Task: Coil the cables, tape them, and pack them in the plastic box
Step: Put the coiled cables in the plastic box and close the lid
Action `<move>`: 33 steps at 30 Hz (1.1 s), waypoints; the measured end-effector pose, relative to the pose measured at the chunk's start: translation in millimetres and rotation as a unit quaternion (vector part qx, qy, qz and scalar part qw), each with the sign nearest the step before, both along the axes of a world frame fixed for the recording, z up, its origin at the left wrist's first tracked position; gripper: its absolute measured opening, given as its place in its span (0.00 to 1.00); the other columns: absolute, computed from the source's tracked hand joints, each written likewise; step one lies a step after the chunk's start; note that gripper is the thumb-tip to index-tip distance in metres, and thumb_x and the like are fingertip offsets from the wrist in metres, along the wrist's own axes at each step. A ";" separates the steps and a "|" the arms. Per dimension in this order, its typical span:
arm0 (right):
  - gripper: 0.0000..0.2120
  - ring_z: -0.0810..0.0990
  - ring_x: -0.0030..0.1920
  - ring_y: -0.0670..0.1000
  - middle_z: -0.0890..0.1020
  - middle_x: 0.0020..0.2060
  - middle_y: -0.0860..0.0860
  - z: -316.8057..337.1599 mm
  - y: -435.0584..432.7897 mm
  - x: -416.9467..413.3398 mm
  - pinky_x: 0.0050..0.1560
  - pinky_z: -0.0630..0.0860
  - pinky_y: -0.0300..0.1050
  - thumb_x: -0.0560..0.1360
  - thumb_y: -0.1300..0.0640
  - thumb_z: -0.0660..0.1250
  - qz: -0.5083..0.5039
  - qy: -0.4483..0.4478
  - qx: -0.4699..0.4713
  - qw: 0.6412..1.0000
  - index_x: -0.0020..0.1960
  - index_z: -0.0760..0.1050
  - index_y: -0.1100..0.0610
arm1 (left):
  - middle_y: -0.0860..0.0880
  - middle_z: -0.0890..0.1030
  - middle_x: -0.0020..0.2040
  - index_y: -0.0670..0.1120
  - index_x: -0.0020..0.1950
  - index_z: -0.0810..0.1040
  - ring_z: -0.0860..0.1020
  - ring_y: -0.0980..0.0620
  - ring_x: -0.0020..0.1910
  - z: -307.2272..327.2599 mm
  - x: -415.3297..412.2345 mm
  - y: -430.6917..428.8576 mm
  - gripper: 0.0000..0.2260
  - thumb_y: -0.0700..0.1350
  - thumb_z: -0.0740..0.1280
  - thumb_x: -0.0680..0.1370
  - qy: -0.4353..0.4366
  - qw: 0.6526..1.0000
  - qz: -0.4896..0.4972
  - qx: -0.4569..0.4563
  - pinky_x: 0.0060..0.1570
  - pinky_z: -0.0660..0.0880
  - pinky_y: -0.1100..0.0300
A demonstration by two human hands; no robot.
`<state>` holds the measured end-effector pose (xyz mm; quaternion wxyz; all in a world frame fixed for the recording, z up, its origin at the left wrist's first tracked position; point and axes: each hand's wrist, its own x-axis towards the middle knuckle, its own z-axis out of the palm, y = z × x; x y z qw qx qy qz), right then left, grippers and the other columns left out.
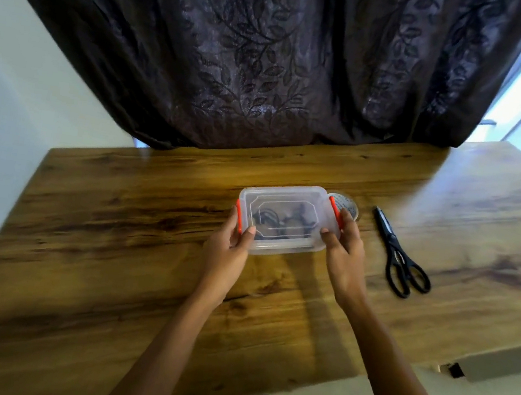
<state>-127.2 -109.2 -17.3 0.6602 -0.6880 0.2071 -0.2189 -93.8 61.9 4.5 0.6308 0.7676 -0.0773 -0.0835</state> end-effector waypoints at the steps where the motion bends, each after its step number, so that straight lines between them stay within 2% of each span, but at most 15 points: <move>1: 0.27 0.68 0.68 0.52 0.69 0.69 0.54 5.2 -9.1 -3.1 0.69 0.65 0.50 0.76 0.64 0.63 -0.004 -0.008 0.008 1.000 0.73 0.60 0.58 | 0.53 0.75 0.60 0.49 0.74 0.59 0.75 0.59 0.54 4.7 -0.1 -8.4 0.24 0.44 0.61 0.79 -0.006 1.000 -0.004 0.000 0.54 0.72 0.66; 3: 0.27 0.70 0.66 0.51 0.70 0.67 0.54 14.7 -27.5 -8.0 0.67 0.67 0.48 0.75 0.65 0.64 -0.005 -0.023 0.015 1.000 0.72 0.61 0.57 | 0.54 0.74 0.59 0.49 0.74 0.59 0.75 0.61 0.52 11.6 0.6 -25.5 0.24 0.44 0.61 0.79 -0.014 1.000 -0.010 -0.006 0.50 0.73 0.70; 6: 0.28 0.70 0.65 0.51 0.70 0.67 0.53 25.5 -63.8 -12.5 0.66 0.68 0.46 0.74 0.65 0.65 -0.005 -0.042 0.000 0.999 0.71 0.62 0.57 | 0.54 0.74 0.61 0.47 0.74 0.60 0.75 0.62 0.54 22.9 2.8 -61.1 0.24 0.43 0.62 0.79 -0.033 0.999 -0.026 -0.010 0.52 0.72 0.72; 9: 0.29 0.72 0.64 0.50 0.72 0.66 0.53 30.3 -107.0 -11.9 0.62 0.72 0.42 0.72 0.67 0.67 -0.020 -0.055 -0.020 0.998 0.71 0.64 0.56 | 0.56 0.75 0.58 0.45 0.74 0.59 0.74 0.69 0.47 33.3 7.2 -102.7 0.25 0.42 0.63 0.78 -0.041 0.998 -0.044 -0.023 0.46 0.72 0.77; 13: 0.31 0.74 0.61 0.47 0.71 0.66 0.52 41.1 -171.8 -14.3 0.52 0.74 0.28 0.72 0.67 0.68 -0.035 -0.066 -0.043 0.996 0.72 0.62 0.57 | 0.58 0.76 0.54 0.48 0.73 0.60 0.76 0.69 0.43 46.7 8.7 -169.0 0.24 0.40 0.63 0.78 -0.046 0.995 -0.070 -0.050 0.46 0.74 0.74; 15: 0.33 0.72 0.62 0.48 0.70 0.67 0.53 47.6 -210.9 -16.5 0.55 0.73 0.29 0.70 0.67 0.70 -0.034 -0.073 -0.051 0.995 0.72 0.61 0.57 | 0.57 0.78 0.52 0.50 0.72 0.60 0.77 0.66 0.43 50.3 12.3 -209.6 0.24 0.39 0.62 0.78 -0.039 0.994 -0.075 -0.064 0.46 0.74 0.72; 17: 0.38 0.73 0.62 0.48 0.71 0.65 0.51 54.5 -252.7 -19.6 0.60 0.74 0.38 0.68 0.67 0.72 -0.011 -0.068 -0.059 0.996 0.72 0.59 0.56 | 0.52 0.77 0.59 0.45 0.73 0.61 0.76 0.60 0.53 52.8 15.3 -252.9 0.24 0.38 0.62 0.78 -0.030 0.994 -0.071 -0.072 0.50 0.73 0.72; 18: 0.39 0.73 0.61 0.47 0.71 0.64 0.50 57.6 -270.2 -20.6 0.61 0.73 0.40 0.66 0.66 0.74 0.003 -0.065 -0.066 0.996 0.72 0.58 0.56 | 0.51 0.75 0.60 0.43 0.73 0.61 0.75 0.59 0.55 53.9 16.7 -271.0 0.24 0.37 0.62 0.78 -0.028 0.994 -0.071 -0.078 0.49 0.72 0.75; 20: 0.40 0.74 0.61 0.46 0.71 0.64 0.50 61.9 -314.1 -21.1 0.61 0.72 0.37 0.65 0.67 0.74 0.006 -0.060 -0.080 0.995 0.71 0.58 0.57 | 0.50 0.73 0.59 0.41 0.73 0.61 0.73 0.58 0.56 55.5 20.9 -314.0 0.24 0.36 0.63 0.78 -0.017 0.993 -0.080 -0.083 0.47 0.72 0.77; 23: 0.38 0.74 0.60 0.45 0.72 0.64 0.52 63.6 -376.1 -20.0 0.61 0.71 0.34 0.65 0.69 0.74 0.000 -0.054 -0.084 0.995 0.70 0.61 0.61 | 0.48 0.74 0.62 0.41 0.72 0.62 0.73 0.56 0.57 50.8 29.7 -374.7 0.24 0.36 0.63 0.77 -0.002 0.992 -0.098 -0.079 0.50 0.73 0.70; 27: 0.33 0.78 0.51 0.35 0.76 0.61 0.53 61.1 -457.0 -17.7 0.54 0.75 0.31 0.65 0.72 0.73 -0.011 -0.039 -0.097 0.994 0.66 0.66 0.60 | 0.40 0.75 0.63 0.39 0.68 0.63 0.75 0.51 0.54 45.7 42.6 -455.8 0.22 0.35 0.64 0.76 0.016 0.992 -0.113 -0.059 0.53 0.74 0.60; 31: 0.34 0.79 0.49 0.37 0.77 0.59 0.52 53.4 -520.3 -13.1 0.49 0.75 0.28 0.65 0.71 0.73 -0.039 -0.022 -0.108 0.993 0.68 0.67 0.61 | 0.38 0.74 0.63 0.43 0.60 0.62 0.74 0.52 0.53 44.6 57.0 -524.0 0.15 0.35 0.64 0.77 0.031 0.988 -0.151 -0.016 0.42 0.72 0.68; 33: 0.34 0.80 0.49 0.36 0.77 0.59 0.51 48.6 -545.6 -9.6 0.48 0.75 0.28 0.65 0.71 0.73 -0.046 -0.017 -0.118 0.992 0.68 0.67 0.60 | 0.38 0.73 0.64 0.39 0.63 0.63 0.75 0.47 0.58 42.8 65.2 -552.2 0.17 0.36 0.64 0.77 0.041 0.985 -0.170 0.002 0.46 0.73 0.63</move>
